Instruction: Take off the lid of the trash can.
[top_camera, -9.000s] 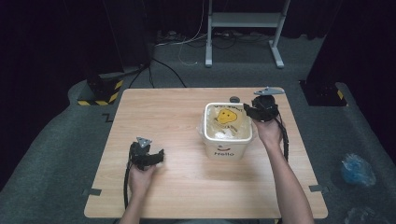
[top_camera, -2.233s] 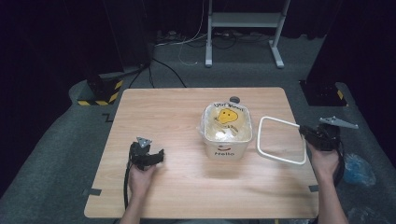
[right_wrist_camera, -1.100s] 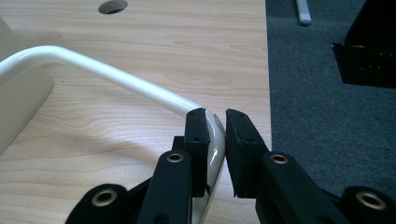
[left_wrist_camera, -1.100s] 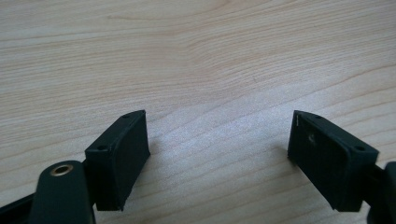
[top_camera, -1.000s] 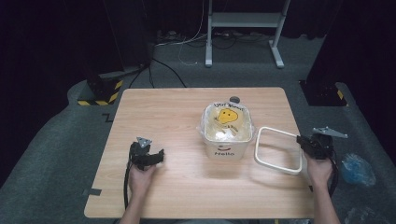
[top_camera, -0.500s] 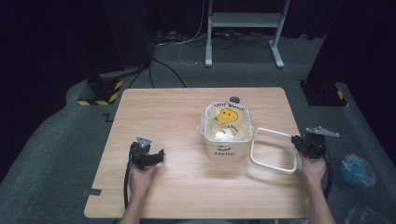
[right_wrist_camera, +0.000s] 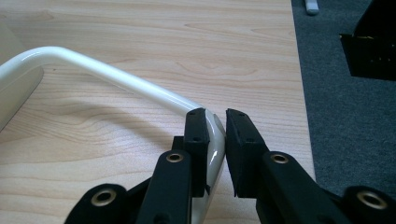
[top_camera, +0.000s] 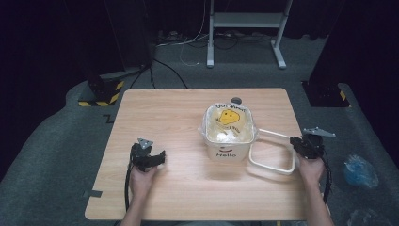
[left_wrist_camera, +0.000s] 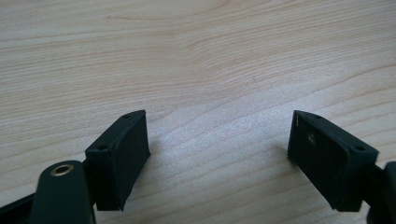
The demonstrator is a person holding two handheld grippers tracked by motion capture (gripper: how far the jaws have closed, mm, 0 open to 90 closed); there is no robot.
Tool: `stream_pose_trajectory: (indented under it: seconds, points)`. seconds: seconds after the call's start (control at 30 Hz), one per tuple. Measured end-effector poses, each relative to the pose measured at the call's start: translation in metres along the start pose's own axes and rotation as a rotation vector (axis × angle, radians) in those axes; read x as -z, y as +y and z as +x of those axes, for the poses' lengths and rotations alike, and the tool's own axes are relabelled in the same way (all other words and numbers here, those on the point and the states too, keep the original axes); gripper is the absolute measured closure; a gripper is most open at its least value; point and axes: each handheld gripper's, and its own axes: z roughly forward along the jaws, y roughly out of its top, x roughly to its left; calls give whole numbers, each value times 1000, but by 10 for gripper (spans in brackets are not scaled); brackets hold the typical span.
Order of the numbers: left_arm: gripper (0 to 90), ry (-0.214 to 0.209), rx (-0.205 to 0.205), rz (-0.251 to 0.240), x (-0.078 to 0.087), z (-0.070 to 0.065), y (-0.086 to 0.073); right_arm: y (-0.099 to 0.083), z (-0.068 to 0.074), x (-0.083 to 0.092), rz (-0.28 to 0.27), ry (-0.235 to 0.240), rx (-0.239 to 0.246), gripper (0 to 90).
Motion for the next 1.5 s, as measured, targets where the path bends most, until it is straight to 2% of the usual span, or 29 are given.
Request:
stream_pose_trajectory:
  seconds: [0.37, 0.63, 0.83, 0.9, 0.93, 1.2, 1.5]
  points:
    - [206, 0, 0, 0, 0, 0, 0, -2, 3, -10, 18, -23, 16, 785]
    - [206, -3, 2, -1, 0, 0, 0, -3, 5, -15, 27, -15, 21, 774]
    - [206, 0, 0, 1, 0, 0, 0, -4, 6, -18, 34, -1, 5, 670]
    - [206, -3, 3, -1, 0, 0, 0, -4, 7, -19, 38, 7, -9, 605]
    - [206, -3, 3, -1, 0, 0, 0, -4, 7, -19, 38, 7, -9, 605]
    - [206, -2, 2, 0, 0, 0, 0, -4, 11, -18, 13, 34, -30, 476]
    - [206, 0, 0, 1, 0, 0, 0, -6, 24, -7, -14, 65, -16, 446]
